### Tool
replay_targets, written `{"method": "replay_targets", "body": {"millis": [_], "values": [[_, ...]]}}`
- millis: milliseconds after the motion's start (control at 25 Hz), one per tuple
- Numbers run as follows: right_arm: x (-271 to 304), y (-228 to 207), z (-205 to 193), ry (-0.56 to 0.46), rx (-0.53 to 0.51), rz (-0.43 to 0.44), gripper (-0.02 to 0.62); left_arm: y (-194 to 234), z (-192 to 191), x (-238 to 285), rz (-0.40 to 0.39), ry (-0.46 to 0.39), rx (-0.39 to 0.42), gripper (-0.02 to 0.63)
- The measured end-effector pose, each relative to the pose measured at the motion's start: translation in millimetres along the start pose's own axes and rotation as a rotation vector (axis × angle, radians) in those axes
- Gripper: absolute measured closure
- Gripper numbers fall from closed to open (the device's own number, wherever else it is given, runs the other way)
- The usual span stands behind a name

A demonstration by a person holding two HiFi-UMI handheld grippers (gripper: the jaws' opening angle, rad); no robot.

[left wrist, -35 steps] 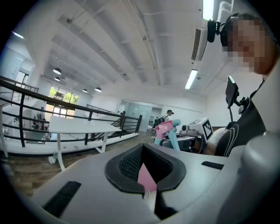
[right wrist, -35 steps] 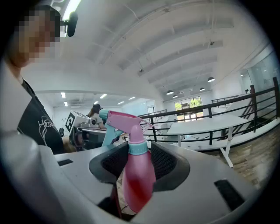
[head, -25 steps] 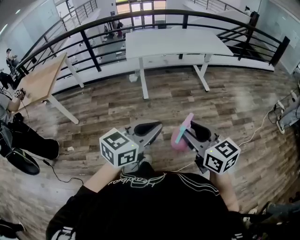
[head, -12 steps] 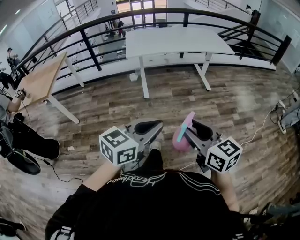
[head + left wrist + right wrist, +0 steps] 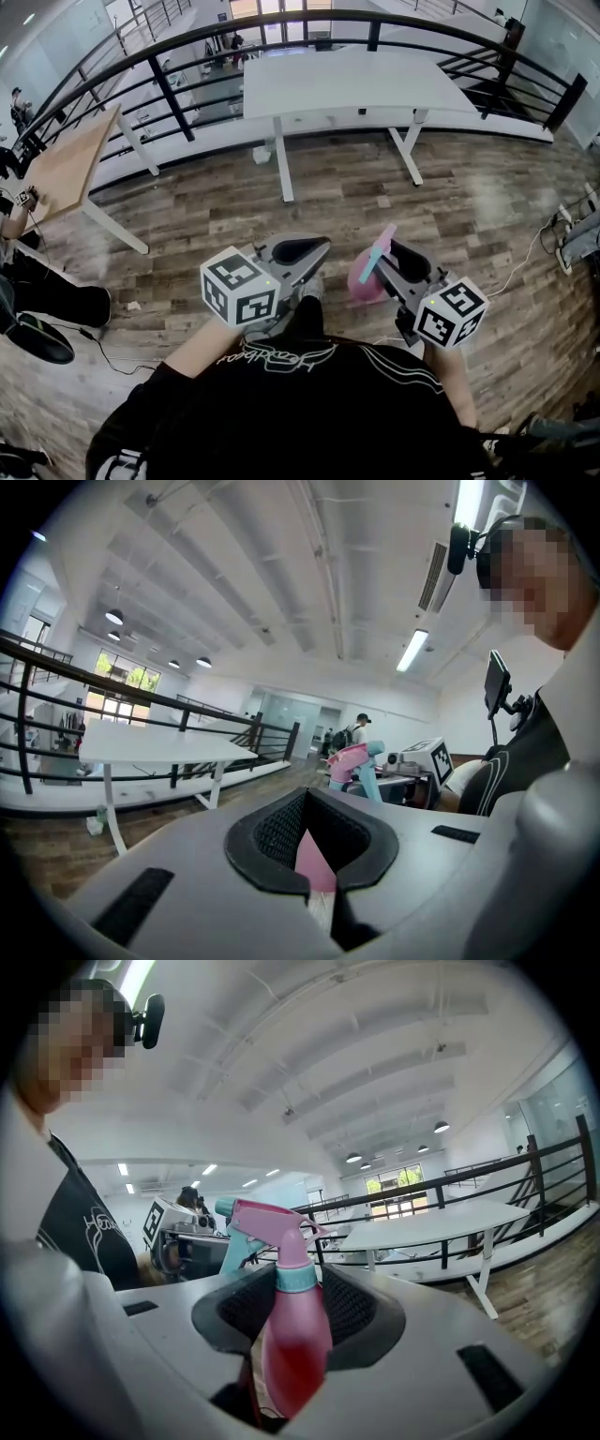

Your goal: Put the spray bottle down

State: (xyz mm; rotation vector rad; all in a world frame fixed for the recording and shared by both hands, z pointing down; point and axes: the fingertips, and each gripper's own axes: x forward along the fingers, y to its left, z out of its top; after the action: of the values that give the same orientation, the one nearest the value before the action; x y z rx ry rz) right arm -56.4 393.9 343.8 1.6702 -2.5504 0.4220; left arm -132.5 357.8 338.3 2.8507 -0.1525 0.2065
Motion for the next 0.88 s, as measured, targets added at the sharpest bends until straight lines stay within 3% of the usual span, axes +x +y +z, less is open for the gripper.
{"method": "replay_targets", "body": {"millis": [200, 600, 880], "values": [[70, -74, 16, 0.016, 0.041, -0.018, 0.443, 92, 20, 49, -0.006, 0.028, -0.031, 0.598], [260, -241, 84, 0.049, 0.071, -0.025, 0.445, 326, 96, 147, 0.024, 0.064, -0.074, 0.598], [342, -298, 115, 0.038, 0.041, -0.032, 0.446, 421, 124, 172, 0.04, 0.045, -0.084, 0.598]]}}
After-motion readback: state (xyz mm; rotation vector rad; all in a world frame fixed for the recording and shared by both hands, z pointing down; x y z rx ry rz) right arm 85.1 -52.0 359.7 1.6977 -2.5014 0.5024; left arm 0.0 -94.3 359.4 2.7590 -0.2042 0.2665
